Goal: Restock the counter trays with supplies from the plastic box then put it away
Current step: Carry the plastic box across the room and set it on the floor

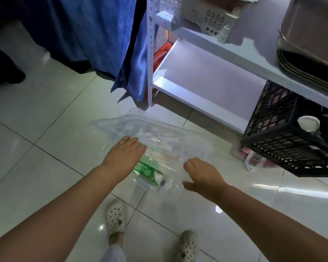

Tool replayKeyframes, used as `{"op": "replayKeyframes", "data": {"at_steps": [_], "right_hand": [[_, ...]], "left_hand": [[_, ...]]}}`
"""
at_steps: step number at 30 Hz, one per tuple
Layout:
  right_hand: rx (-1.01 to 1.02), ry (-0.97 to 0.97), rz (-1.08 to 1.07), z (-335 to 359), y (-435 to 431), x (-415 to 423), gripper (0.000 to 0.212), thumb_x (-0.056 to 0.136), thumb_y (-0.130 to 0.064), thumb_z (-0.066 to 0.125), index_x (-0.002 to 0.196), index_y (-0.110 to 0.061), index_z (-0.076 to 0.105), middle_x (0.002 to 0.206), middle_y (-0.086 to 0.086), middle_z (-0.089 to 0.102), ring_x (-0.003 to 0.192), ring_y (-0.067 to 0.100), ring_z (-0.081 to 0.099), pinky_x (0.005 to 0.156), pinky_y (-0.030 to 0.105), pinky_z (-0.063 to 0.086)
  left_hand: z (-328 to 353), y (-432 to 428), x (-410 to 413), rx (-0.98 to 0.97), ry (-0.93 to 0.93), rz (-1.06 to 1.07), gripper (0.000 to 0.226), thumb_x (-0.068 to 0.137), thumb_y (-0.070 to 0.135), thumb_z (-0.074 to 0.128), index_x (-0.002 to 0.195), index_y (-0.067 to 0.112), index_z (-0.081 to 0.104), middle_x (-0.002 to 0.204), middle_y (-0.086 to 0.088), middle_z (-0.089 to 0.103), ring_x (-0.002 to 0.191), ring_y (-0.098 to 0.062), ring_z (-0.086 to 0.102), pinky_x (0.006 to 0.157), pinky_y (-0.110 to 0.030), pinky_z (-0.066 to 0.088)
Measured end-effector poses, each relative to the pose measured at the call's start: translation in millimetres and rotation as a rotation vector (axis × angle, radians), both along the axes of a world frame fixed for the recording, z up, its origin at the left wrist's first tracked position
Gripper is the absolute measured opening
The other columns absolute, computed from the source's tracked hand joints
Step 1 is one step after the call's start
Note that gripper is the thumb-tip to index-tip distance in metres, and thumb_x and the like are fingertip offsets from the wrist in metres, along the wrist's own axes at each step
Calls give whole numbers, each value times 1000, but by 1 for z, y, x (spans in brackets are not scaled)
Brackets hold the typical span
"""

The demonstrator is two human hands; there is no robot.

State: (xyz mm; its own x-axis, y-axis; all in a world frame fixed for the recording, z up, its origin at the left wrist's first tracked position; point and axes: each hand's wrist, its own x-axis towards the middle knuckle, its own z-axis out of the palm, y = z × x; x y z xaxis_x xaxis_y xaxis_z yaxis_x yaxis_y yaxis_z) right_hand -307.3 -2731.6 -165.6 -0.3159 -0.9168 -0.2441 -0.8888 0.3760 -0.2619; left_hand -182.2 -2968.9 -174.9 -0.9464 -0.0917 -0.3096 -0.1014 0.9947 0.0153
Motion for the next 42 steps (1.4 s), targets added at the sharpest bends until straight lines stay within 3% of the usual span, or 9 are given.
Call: {"op": "replayKeyframes", "data": {"at_steps": [4, 7, 11, 16, 20, 23, 30, 36, 42], "right_hand": [[-29, 96, 38, -42, -12, 22, 38, 54, -33, 83, 76, -12, 60, 68, 3, 60, 56, 18, 52, 48, 23, 42], [37, 106, 34, -72, -3, 44, 39, 49, -36, 86, 73, -15, 63, 65, 0, 60, 54, 15, 52, 50, 20, 44], [139, 136, 45, -90, 1, 69, 38, 46, -37, 86, 70, -15, 66, 64, 0, 61, 53, 16, 54, 50, 21, 46], [180, 199, -64, -97, -4, 80, 43, 49, -40, 86, 75, -12, 65, 67, 2, 61, 58, 19, 56, 53, 25, 48], [233, 146, -195, -111, -9, 77, 50, 49, -42, 87, 80, -11, 63, 72, 4, 61, 63, 21, 56, 56, 29, 50], [260, 46, -279, -134, -4, 77, 45, 62, -42, 82, 86, -9, 62, 80, 7, 63, 72, 23, 57, 65, 33, 49], [106, -243, -1177, -206, 33, 86, 29, 88, -30, 62, 107, -8, 58, 103, 8, 60, 98, 23, 52, 78, 31, 41], [23, -545, -1551, -256, 34, 71, 49, 86, -39, 61, 122, -8, 48, 112, 8, 58, 95, 20, 56, 82, 34, 45], [-142, -750, -1737, -284, 26, 39, 72, 86, -42, 61, 139, -5, 31, 135, 13, 43, 116, 25, 48, 91, 33, 40]], "left_hand": [[-35, -24, 6, 97, 33, -169, 40, 42, 12, 88, 76, 17, 67, 68, 1, 62, 61, -17, 60, 54, -20, 45], [-61, -25, 14, 111, -13, -298, 43, 29, 24, 91, 63, 23, 64, 60, 6, 58, 51, -11, 56, 43, -17, 39], [-86, -21, 31, 131, -138, -407, 32, 63, 22, 79, 91, 19, 62, 85, 2, 61, 74, -15, 58, 58, -26, 45], [-85, -31, 26, 216, -64, -434, 44, 31, 25, 92, 66, 22, 64, 63, 8, 59, 55, -11, 56, 48, -17, 41], [-109, -29, 19, 232, -62, -325, 26, 76, 16, 69, 99, 17, 57, 99, -1, 58, 87, -13, 48, 70, -23, 24], [-130, -26, 17, 284, -86, -335, 41, 39, 7, 87, 74, 11, 66, 72, -5, 63, 62, -20, 58, 53, -24, 43], [-204, -5, 34, 151, -98, -264, 49, 26, 2, 89, 66, 14, 64, 65, -3, 61, 57, -23, 58, 51, -26, 46], [-235, 2, 41, 202, -149, -213, 43, 34, 2, 88, 68, 8, 62, 64, -8, 59, 56, -27, 57, 50, -29, 45], [-258, 11, 13, 260, -54, -152, 63, 61, 44, 78, 114, 15, 60, 115, -11, 60, 106, -31, 54, 92, -45, 42]]}}
